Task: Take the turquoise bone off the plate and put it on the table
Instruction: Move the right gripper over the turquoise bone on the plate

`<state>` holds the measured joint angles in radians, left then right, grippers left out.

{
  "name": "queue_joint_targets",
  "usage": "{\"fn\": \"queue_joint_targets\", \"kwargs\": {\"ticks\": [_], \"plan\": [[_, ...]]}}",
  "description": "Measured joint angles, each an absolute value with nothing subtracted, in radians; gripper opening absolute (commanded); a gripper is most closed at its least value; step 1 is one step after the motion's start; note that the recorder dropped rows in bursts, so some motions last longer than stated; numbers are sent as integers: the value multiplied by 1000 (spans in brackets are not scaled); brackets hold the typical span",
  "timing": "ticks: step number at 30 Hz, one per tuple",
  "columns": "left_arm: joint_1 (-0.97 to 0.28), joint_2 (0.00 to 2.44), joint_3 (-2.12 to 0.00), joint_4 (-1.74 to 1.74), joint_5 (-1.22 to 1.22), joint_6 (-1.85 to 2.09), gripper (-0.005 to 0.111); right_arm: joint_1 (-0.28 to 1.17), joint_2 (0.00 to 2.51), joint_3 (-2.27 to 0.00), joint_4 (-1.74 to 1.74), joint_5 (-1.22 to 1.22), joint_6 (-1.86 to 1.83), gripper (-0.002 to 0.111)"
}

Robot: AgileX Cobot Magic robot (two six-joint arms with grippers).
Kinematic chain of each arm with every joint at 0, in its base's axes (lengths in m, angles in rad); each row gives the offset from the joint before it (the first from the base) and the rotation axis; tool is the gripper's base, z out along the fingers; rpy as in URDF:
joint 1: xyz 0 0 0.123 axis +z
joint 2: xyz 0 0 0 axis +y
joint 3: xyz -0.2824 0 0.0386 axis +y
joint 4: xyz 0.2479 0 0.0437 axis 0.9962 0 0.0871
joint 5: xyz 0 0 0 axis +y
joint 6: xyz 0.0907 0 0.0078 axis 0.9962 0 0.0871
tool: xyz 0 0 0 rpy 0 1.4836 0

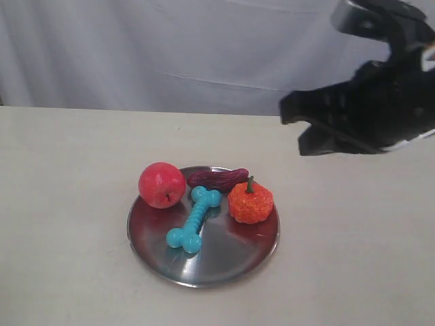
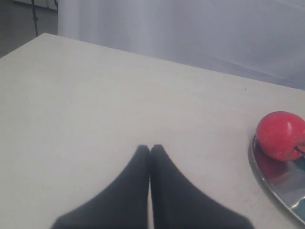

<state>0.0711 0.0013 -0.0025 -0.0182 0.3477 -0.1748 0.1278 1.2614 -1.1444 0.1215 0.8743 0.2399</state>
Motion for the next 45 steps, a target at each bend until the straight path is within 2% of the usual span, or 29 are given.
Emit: {"fn": "queue_joint_targets", "kwargs": {"ticks": [5, 10, 20, 29, 32, 36, 38, 41, 45], "plan": [[71, 1, -3, -18, 348, -175, 0, 277, 1445, -1345, -82, 959, 456, 0], [71, 1, -3, -18, 348, -175, 0, 340, 1635, -1467, -98, 990, 524, 0], [71, 1, -3, -18, 348, -175, 0, 354, 1918, -1545, -87, 918, 605, 0], [71, 1, -3, -18, 348, -175, 0, 354, 2014, -1545, -76, 838, 613, 0], [71, 1, -3, -18, 348, -175, 0, 354, 2016, -1545, -76, 838, 610, 10], [71, 1, -3, -18, 348, -175, 0, 354, 2016, -1545, -76, 838, 604, 44], [71, 1, -3, -18, 348, -175, 0, 354, 2016, -1545, -76, 838, 603, 56], [71, 1, -3, -18, 348, -175, 0, 354, 2016, -1545, -74, 838, 603, 64], [71, 1, -3, -18, 348, -175, 0, 354, 2016, -1545, -69, 838, 605, 64]]}}
